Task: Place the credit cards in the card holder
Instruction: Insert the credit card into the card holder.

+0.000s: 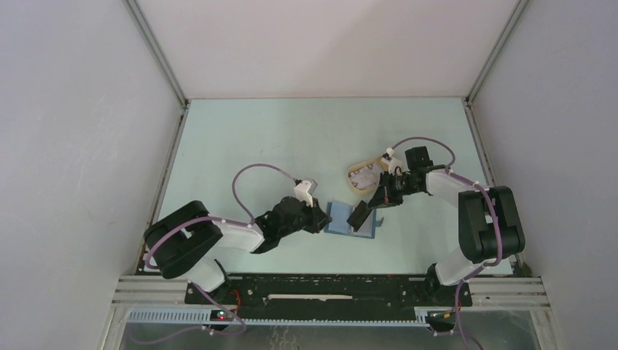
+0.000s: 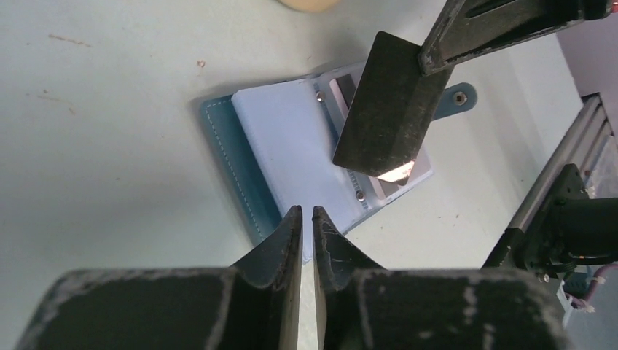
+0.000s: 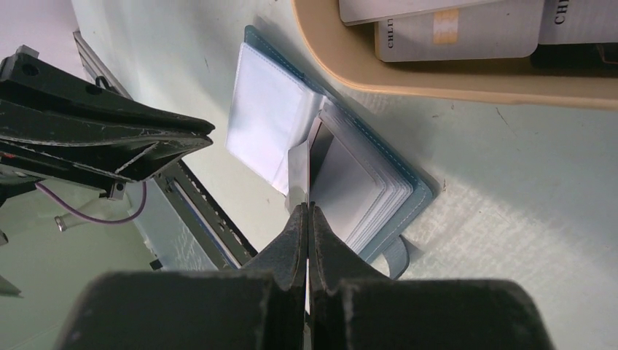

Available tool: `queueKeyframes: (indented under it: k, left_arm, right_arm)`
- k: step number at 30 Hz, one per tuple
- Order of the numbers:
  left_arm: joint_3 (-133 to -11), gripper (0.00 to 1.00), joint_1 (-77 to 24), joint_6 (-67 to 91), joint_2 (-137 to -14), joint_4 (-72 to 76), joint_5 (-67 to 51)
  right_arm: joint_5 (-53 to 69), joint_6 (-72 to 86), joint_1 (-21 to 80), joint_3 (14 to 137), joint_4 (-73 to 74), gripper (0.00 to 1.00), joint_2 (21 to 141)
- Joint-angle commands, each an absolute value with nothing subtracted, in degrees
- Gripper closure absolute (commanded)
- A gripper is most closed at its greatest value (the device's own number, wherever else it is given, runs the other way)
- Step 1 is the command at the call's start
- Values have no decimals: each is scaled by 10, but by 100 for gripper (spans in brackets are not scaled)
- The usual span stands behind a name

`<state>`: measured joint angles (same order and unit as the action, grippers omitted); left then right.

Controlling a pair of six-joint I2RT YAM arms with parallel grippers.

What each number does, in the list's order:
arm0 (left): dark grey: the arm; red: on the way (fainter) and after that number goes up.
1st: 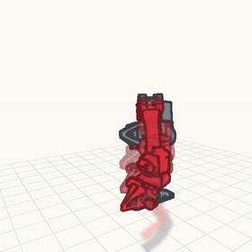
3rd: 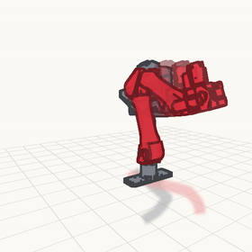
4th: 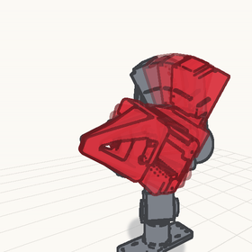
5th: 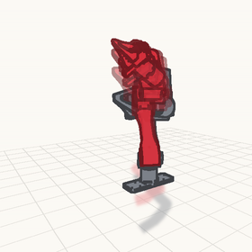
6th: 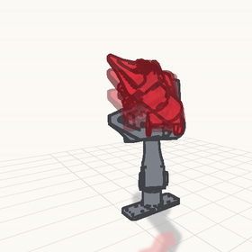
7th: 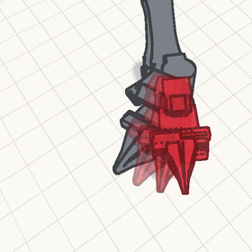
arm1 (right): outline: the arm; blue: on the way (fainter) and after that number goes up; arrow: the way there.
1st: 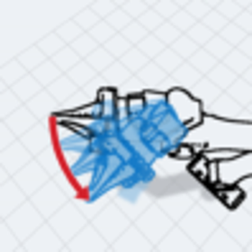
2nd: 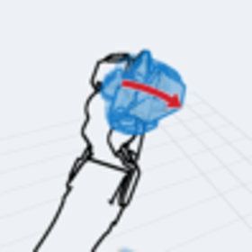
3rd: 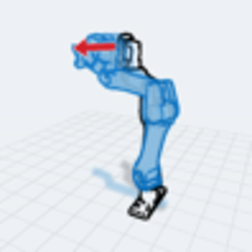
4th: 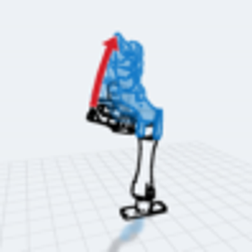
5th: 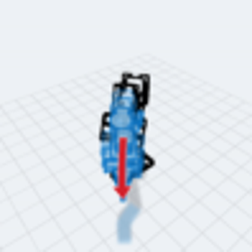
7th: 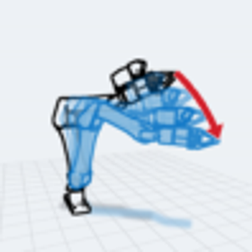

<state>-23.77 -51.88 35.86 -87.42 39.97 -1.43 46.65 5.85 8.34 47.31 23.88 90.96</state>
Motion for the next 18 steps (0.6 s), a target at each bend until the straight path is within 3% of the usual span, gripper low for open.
queueKeyframes:
  k: [1,18]
  left_arm:
    - [-269,87,-533,379,-877,368,55]
    - [-291,90,-536,407,-907,319,69]
  right_arm:
    - [436,81,99,490,220,100,901]
    - [395,91,117,492,218,100,870]
